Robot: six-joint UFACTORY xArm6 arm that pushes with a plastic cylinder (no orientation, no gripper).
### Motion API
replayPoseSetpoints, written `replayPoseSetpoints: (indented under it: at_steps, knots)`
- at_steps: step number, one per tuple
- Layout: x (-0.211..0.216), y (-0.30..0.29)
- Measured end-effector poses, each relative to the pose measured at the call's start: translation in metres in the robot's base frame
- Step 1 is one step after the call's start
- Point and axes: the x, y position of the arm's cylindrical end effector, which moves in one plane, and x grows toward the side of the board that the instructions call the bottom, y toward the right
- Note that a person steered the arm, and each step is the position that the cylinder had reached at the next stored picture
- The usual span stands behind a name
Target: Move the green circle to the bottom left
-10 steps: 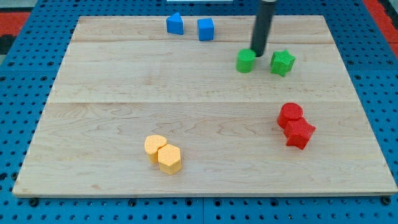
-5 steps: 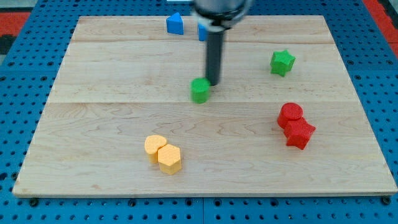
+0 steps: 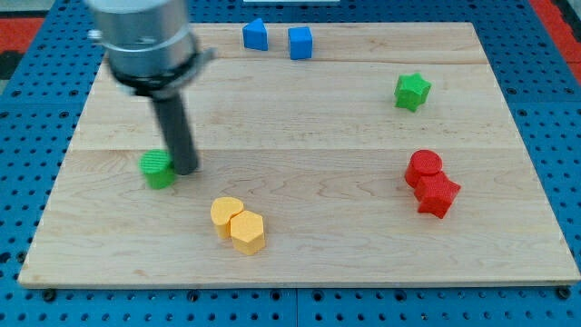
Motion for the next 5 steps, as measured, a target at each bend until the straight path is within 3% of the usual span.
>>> replayPoseSetpoints:
  at_steps: [2,3,4,5]
  knots:
    - [-0.017,-0.041]
    - [0.048,-0.077]
    - [0.039,-0.071]
    - [-0.016,0.008]
